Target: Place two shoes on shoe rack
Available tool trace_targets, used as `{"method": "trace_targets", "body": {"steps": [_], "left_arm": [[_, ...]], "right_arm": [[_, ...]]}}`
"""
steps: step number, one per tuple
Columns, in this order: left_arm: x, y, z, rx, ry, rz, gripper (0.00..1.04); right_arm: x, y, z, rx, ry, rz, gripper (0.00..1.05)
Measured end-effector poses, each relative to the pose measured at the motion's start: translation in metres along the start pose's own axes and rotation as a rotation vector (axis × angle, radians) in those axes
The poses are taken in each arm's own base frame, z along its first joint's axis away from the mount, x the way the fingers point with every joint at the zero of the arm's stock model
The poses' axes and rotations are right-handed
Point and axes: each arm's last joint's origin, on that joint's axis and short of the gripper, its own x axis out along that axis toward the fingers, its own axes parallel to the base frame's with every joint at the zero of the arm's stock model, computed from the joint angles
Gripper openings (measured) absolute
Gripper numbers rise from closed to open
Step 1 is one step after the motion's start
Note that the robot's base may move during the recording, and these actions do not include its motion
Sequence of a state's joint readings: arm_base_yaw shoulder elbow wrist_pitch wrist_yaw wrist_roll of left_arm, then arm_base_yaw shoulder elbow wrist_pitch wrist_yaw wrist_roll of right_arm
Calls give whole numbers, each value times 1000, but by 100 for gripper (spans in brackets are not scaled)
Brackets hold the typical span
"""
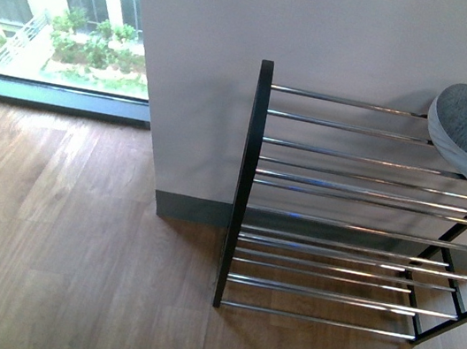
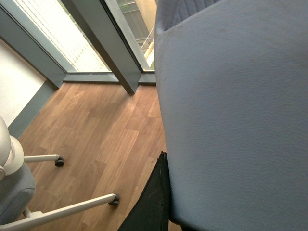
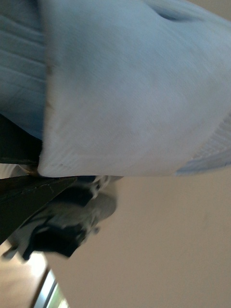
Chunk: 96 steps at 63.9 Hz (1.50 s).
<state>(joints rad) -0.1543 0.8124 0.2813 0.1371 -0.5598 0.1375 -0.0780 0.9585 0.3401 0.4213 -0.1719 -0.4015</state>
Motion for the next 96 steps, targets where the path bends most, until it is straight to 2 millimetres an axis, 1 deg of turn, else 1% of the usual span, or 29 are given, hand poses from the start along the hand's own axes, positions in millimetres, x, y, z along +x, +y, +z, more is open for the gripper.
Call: {"method": "trace_targets", "body": {"steps": [5, 12, 18, 23, 27, 31, 32, 34, 37, 39, 42, 50, 56, 64, 79, 90, 96], "left_arm": [[0, 0, 0, 0, 0, -2, 2], [0, 0, 0, 0, -1, -2, 2], [0, 0, 0, 0, -1, -2, 2], [0, 0, 0, 0, -1, -2, 2], [0, 0, 0, 0, -1, -2, 2], [0, 0, 0, 0, -1, -2, 2], [0, 0, 0, 0, -1, -2, 2], [0, 0, 0, 0, -1, -2, 2], [0, 0, 0, 0, -1, -1, 2], [0, 0, 0, 0, -1, -1, 2], [0, 0, 0, 0, -1, -2, 2], [0, 0, 0, 0, -1, -2, 2], [0, 0, 0, 0, -1, -2, 2], [0, 0, 0, 0, -1, -2, 2], [0, 0, 0, 0, -1, -2, 2], [0, 0, 0, 0, -1, -2, 2], [0, 0, 0, 0, -1, -2, 2]], "right_arm": [[4, 3, 3, 127, -39, 114, 1], [18, 9, 10, 221, -14, 147, 1], [45, 19, 18, 254, 15, 129, 1], [64, 26, 21, 261, 35, 134, 1], [84, 33, 22, 260, 58, 120, 1], [100, 36, 20, 261, 85, 109, 1], [107, 37, 19, 259, 99, 102, 1], [114, 39, 18, 257, 108, 91, 1], [129, 40, 14, 253, 124, 68, 1], [136, 41, 13, 252, 134, 64, 1], [151, 43, 8, 239, 156, 45, 1], [179, 47, -4, 159, 179, 10, 1], [196, 51, -15, 94, 214, 6, 1], [212, 58, -33, 0, 266, 17, 1], [230, 66, -67, -156, 337, 33, 1], [241, 63, -83, -281, 338, 13, 1], [249, 57, -88, -338, 343, -19, 1]]}}
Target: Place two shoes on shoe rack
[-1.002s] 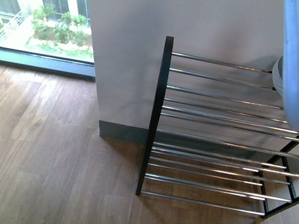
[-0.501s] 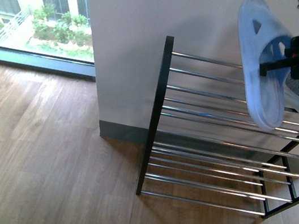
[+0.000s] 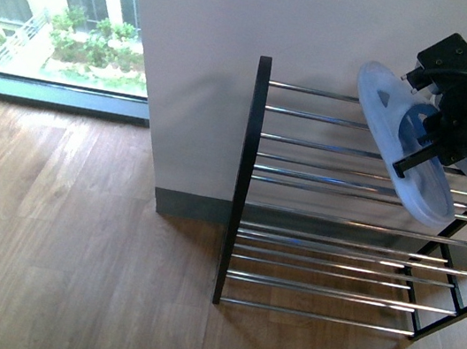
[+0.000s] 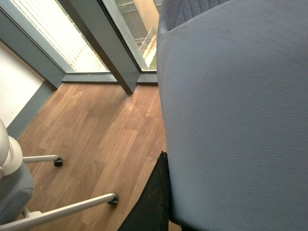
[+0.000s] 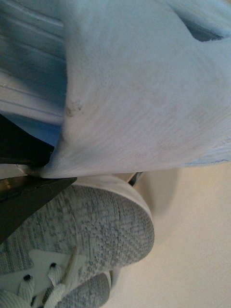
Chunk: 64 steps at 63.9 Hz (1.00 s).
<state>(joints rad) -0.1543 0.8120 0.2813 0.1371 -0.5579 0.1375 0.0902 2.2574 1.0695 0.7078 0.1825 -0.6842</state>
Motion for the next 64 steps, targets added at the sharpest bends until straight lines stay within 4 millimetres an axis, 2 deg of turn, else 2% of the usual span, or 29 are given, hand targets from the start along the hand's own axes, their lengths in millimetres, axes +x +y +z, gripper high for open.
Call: {"method": "trace_targets", "body": {"steps": [17, 44, 46, 59, 64], "left_arm": [[0, 0, 0, 0, 0, 0, 2], [0, 0, 0, 0, 0, 0, 2], [0, 0, 0, 0, 0, 0, 2], [0, 0, 0, 0, 0, 0, 2], [0, 0, 0, 0, 0, 0, 2]], "right_arm": [[16, -21, -4, -19, 36, -85, 1], [12, -25, -3, -12, 76, -61, 1], [11, -26, -3, 1, 87, -55, 5], [4, -35, 3, 70, 100, -35, 50], [0, -40, 6, 75, 92, -34, 63]]}}
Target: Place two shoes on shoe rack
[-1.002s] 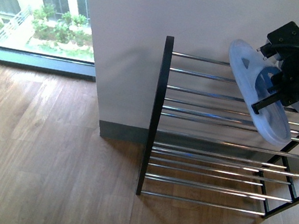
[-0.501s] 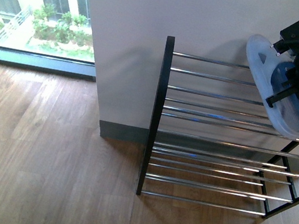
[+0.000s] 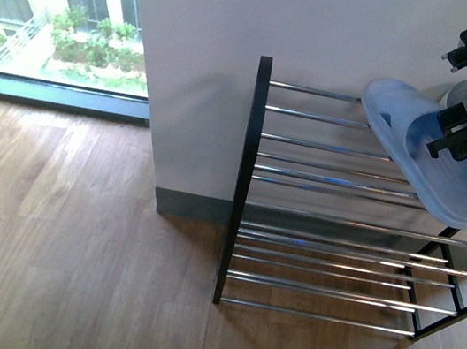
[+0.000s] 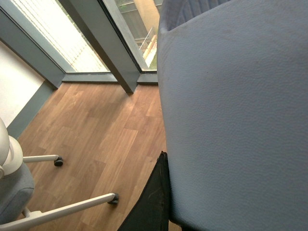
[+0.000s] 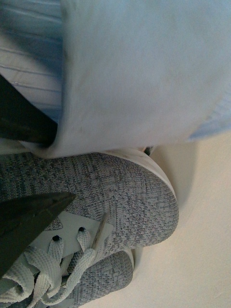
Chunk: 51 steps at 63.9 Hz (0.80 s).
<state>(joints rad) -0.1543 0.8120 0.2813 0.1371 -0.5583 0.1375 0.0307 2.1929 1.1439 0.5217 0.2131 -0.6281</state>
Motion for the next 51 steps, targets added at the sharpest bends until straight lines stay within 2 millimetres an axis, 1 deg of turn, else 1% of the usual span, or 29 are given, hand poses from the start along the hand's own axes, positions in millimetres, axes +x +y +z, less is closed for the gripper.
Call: {"method": "trace_targets", "body": {"steps": [4, 6, 8, 12, 13, 15, 21, 28, 33, 36, 38, 41, 47, 50, 51], "left_arm": [[0, 0, 0, 0, 0, 0, 2], [0, 0, 0, 0, 0, 0, 2], [0, 0, 0, 0, 0, 0, 2], [0, 0, 0, 0, 0, 0, 2], [0, 0, 0, 0, 0, 0, 2], [0, 0, 0, 0, 0, 0, 2], [0, 0, 0, 0, 0, 0, 2], [0, 0, 0, 0, 0, 0, 2], [0, 0, 0, 0, 0, 0, 2], [0, 0, 0, 0, 0, 0, 2], [0, 0, 0, 0, 0, 0, 2], [0, 0, 0, 0, 0, 0, 2], [0, 0, 0, 0, 0, 0, 2], [0, 0, 0, 0, 0, 0, 2], [0, 0, 0, 0, 0, 0, 2]], "right_arm": [[-4, -5, 3, 2, -2, -3, 71], [-8, -11, 5, -1, 3, -2, 80], [-10, -13, 5, -4, 8, -3, 84], [-16, -24, 6, -18, 33, 3, 95], [-16, -26, 6, -18, 40, 5, 96], [-20, -34, 4, -26, 72, 16, 96], [-25, -49, 2, -15, 95, 34, 95], [-37, -71, 3, 69, 105, 65, 96], [-50, -87, 7, 153, 82, 77, 96], [-62, -99, 12, 210, 52, 74, 96], [-67, -103, 14, 232, 39, 75, 96], [-81, -112, 19, 282, 7, 79, 96], [-109, -120, 23, 345, -56, 77, 96], [-113, -121, 24, 373, -76, 79, 95], [-114, -120, 24, 405, -128, 79, 92]]}}
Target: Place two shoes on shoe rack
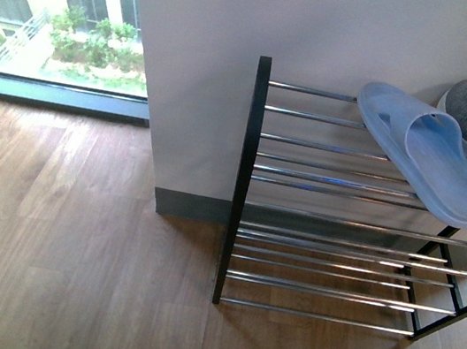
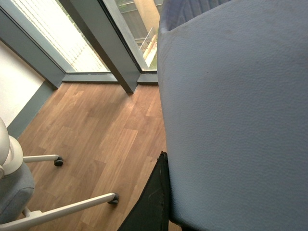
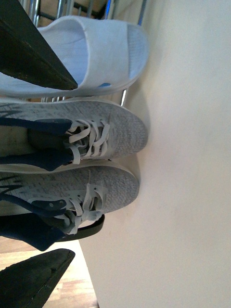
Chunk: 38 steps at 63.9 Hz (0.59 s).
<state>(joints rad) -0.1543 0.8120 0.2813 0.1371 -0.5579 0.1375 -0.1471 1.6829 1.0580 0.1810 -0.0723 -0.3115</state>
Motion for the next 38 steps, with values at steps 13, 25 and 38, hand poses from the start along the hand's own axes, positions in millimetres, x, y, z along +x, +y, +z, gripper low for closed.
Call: {"method": "trace_targets", "body": {"steps": [13, 25, 38], "left_arm": [[0, 0, 0, 0, 0, 0, 2], [0, 0, 0, 0, 0, 0, 2], [0, 0, 0, 0, 0, 0, 2]], "right_arm": [[-28, 20, -32, 188, -381, -6, 63], [-68, 36, -53, 234, -459, -10, 33], [-93, 50, -79, 246, -433, -1, 3]]}}
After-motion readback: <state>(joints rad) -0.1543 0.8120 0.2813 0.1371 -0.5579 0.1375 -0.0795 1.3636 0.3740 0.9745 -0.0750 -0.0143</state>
